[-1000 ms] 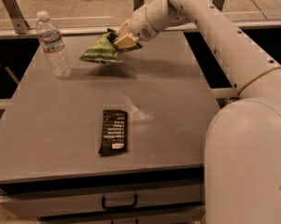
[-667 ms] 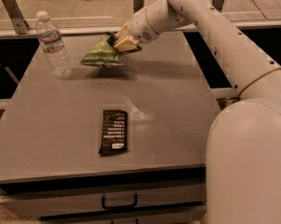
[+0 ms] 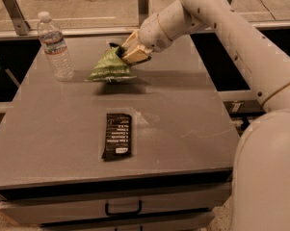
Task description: Move green jalapeno chip bag near rxbar chocolate
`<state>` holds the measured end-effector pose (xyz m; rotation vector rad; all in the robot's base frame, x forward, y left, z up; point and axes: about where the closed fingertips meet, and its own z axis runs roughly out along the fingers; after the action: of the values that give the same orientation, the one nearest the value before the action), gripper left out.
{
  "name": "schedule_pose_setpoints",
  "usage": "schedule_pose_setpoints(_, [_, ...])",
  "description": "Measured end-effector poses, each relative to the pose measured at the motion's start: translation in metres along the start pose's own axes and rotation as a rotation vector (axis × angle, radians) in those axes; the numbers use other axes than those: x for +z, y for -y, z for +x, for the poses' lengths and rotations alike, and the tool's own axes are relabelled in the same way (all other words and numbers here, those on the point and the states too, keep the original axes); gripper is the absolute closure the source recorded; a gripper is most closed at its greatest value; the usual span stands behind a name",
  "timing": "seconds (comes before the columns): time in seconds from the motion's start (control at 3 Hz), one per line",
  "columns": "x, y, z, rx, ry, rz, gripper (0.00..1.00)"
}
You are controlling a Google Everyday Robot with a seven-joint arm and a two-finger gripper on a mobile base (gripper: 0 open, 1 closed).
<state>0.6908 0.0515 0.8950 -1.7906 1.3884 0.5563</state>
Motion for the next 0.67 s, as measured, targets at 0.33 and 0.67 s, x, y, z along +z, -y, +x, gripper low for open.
schedule_pose_setpoints(0.33, [-0.005, -0.031, -0.004, -0.009, 0.012, -0.024, 1.00])
schedule_pose_setpoints(0.67, [-0.006, -0.051, -0.005, -0.017, 0.013, -0.033, 0.82])
